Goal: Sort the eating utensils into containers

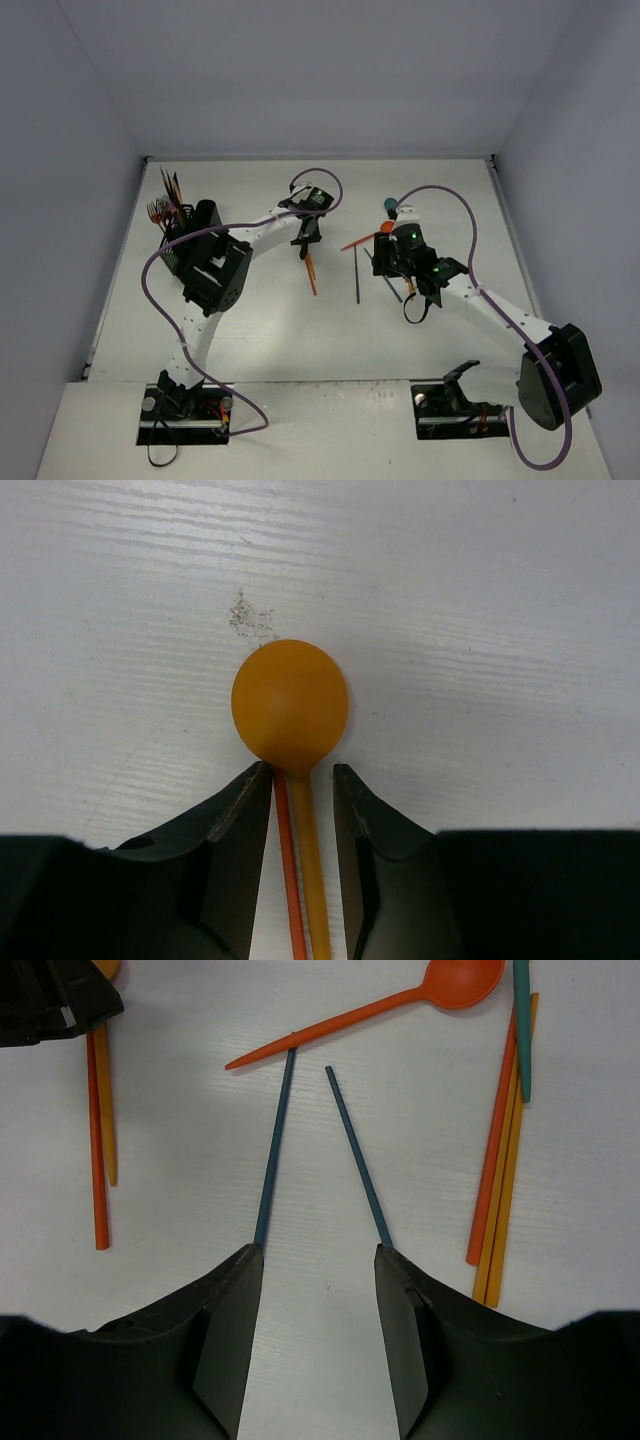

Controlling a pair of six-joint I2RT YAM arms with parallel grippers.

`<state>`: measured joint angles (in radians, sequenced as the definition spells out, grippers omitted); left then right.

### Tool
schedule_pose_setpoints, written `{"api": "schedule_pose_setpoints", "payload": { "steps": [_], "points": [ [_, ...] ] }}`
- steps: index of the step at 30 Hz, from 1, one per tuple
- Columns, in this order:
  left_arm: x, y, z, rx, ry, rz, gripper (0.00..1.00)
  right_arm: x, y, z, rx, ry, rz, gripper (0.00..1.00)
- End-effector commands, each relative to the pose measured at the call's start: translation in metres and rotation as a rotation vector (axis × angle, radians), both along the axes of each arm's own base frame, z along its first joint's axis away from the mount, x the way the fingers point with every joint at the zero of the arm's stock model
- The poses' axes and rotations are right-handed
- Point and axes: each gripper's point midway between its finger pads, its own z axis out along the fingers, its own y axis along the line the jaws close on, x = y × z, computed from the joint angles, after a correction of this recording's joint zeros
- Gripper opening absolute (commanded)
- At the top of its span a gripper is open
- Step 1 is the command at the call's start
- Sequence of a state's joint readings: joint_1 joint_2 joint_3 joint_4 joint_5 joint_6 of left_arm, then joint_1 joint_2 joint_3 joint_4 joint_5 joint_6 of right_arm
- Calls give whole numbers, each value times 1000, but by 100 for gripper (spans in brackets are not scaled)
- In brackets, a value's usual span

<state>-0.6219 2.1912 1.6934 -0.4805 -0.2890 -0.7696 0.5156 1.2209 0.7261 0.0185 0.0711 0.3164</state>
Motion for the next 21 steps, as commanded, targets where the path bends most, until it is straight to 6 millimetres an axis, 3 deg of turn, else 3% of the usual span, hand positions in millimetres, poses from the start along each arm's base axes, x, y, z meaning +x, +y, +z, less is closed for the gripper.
{"api": "schedule_pose_setpoints", "payload": {
  "steps": [1, 9, 19, 21],
  "points": [
    [23, 5, 28, -10, -70, 24, 28, 5, -1, 12, 20, -48, -3, 46],
    [44, 12, 35, 6, -96, 9, 28, 5, 1, 10, 22, -43, 2, 46],
    [56, 17, 21, 10, -73, -9, 28, 5, 2, 6, 21, -29, 5, 46],
    [56, 16, 21, 6, -72, -7, 24, 6, 2, 5, 21, -26, 4, 46]
  ]
}}
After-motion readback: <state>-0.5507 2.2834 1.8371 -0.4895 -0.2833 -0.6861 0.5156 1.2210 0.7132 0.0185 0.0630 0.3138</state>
